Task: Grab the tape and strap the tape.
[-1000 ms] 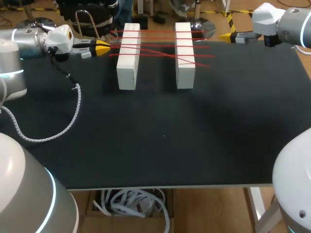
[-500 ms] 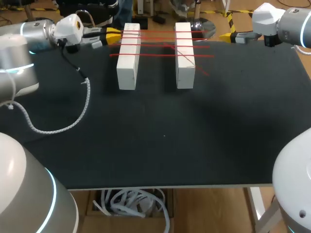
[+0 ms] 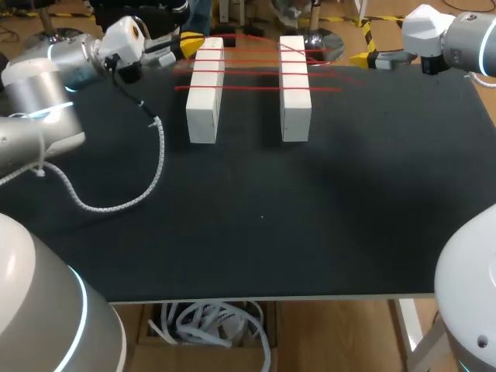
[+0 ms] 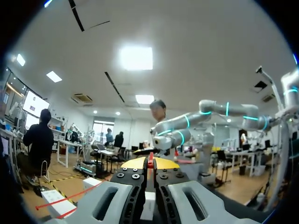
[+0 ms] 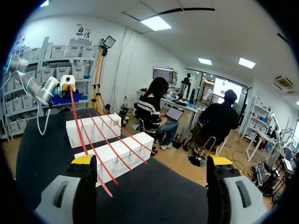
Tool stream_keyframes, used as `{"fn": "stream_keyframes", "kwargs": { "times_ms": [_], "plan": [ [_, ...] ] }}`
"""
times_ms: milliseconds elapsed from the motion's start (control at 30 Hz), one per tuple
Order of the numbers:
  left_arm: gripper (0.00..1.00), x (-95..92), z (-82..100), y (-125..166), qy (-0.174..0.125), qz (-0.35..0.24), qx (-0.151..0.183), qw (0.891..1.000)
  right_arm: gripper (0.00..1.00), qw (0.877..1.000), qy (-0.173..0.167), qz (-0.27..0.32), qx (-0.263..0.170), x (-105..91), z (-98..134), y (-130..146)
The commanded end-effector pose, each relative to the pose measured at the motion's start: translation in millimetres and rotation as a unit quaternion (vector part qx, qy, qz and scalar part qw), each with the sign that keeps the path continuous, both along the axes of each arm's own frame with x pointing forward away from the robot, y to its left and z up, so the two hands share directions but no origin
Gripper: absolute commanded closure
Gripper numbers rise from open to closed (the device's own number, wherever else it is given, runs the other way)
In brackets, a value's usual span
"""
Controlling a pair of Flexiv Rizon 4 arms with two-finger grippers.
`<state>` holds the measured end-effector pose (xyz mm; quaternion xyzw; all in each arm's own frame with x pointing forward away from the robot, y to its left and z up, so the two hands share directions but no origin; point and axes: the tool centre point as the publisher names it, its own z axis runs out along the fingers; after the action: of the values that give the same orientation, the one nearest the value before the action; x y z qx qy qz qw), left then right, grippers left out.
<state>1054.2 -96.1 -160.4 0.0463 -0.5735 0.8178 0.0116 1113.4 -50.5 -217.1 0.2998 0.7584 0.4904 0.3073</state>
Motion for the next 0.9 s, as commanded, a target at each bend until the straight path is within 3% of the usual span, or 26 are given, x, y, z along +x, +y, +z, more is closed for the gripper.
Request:
{"fn": "stream_keyframes", "kwargs": {
  "times_ms": [33, 567, 600, 667, 733, 800, 900],
  "plan": [
    [1.0, 2.4, 3.2, -1, 0.012, 0.028, -0.012, 0.999, 0.0, 1.0, 0.001, 0.0, -0.001, 0.1, 0, 0],
    [1.0, 2.4, 3.2, -1, 0.012, 0.028, -0.012, 0.999, 0.0, 1.0, 0.001, 0.0, -0.001, 0.1, 0, 0],
    [1.0, 0.1, 2.8, -4, 0.009, 0.013, -0.031, 0.999, 0.0, 1.0, 0.001, 0.0, -0.001, 0.1, 0, 0],
    [1.0, -1.3, 5.0, -11, -0.005, 0.005, -0.015, 1.0, 0.0, 1.0, 0.001, 0.0, -0.001, 0.1, 0, 0],
    [1.0, -2.0, 11.8, -20, -0.028, -0.01, -0.026, 0.999, 0.0, 1.0, 0.001, 0.0, -0.001, 0.1, 0, 0],
    [1.0, -0.4, 16.0, -25, -0.034, -0.012, -0.034, 0.999, 0.0, 1.0, 0.001, 0.0, -0.001, 0.1, 0, 0],
    [1.0, 2.5, 20.0, -35, -0.046, -0.026, -0.022, 0.998, 0.0, 1.0, 0.001, 0.0, -0.001, 0.1, 0, 0]
  ]
}}
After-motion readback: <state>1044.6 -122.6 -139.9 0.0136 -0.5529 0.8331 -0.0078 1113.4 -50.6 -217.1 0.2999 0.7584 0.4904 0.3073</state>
